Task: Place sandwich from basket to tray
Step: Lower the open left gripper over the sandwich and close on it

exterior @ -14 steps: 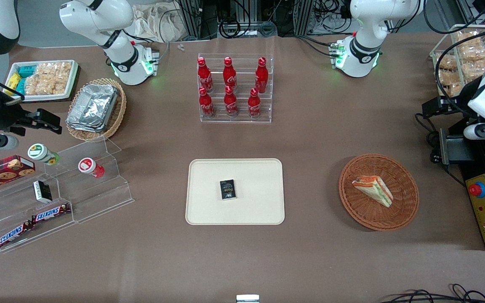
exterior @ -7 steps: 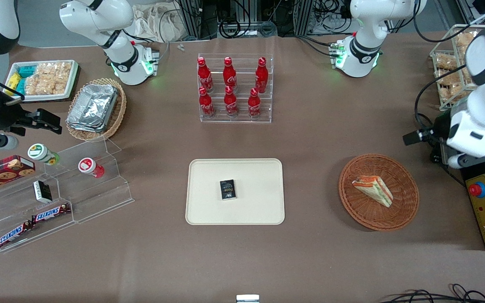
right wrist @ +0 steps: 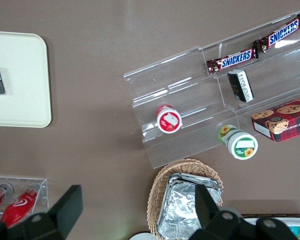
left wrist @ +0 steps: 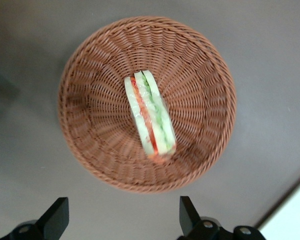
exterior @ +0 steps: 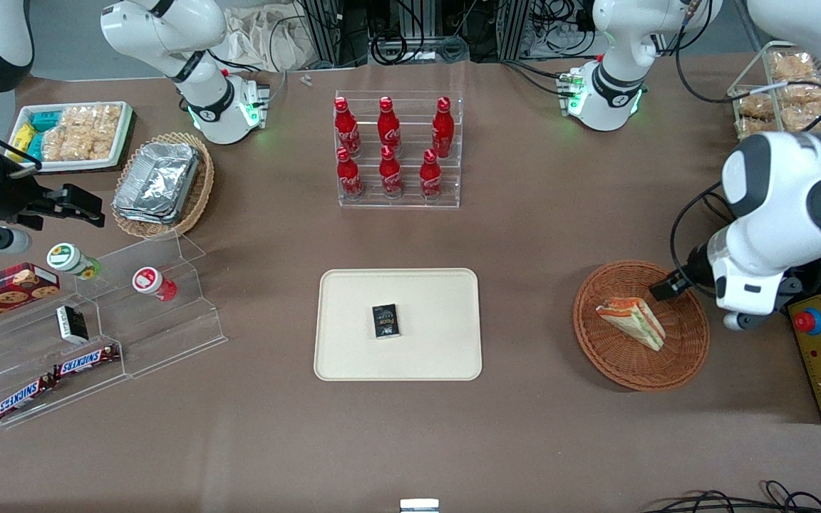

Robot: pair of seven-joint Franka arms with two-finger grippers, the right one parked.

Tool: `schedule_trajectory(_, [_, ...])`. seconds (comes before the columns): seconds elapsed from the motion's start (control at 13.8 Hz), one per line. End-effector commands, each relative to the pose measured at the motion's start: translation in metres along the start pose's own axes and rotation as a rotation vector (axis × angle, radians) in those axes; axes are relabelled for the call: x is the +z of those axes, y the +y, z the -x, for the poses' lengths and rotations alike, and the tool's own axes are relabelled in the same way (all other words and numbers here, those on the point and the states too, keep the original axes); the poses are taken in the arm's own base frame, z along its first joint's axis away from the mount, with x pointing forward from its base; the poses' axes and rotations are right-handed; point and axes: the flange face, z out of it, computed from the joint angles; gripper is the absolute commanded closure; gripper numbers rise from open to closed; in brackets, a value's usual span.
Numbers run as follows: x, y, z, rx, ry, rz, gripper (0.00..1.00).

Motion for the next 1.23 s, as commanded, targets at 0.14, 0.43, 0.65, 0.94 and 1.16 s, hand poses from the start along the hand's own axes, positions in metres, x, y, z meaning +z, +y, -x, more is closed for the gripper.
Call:
schedule_trajectory(0.14, [0.062,0.011,-0.012,-0.184,0.022,0.035,0.01])
schedule_trajectory(0.43, [0.101,0.015,-0.014,-0.295,0.018,0.041,0.02])
schedule_trajectory(0.65, [0.112,0.015,-0.012,-0.303,0.012,0.034,0.08])
schedule_trajectory(0.94, [0.128,0.014,-0.012,-0.299,0.011,0.028,1.00])
schedule_trajectory(1.16, [0.113,0.015,-0.013,-0.287,0.031,0.044,1.00])
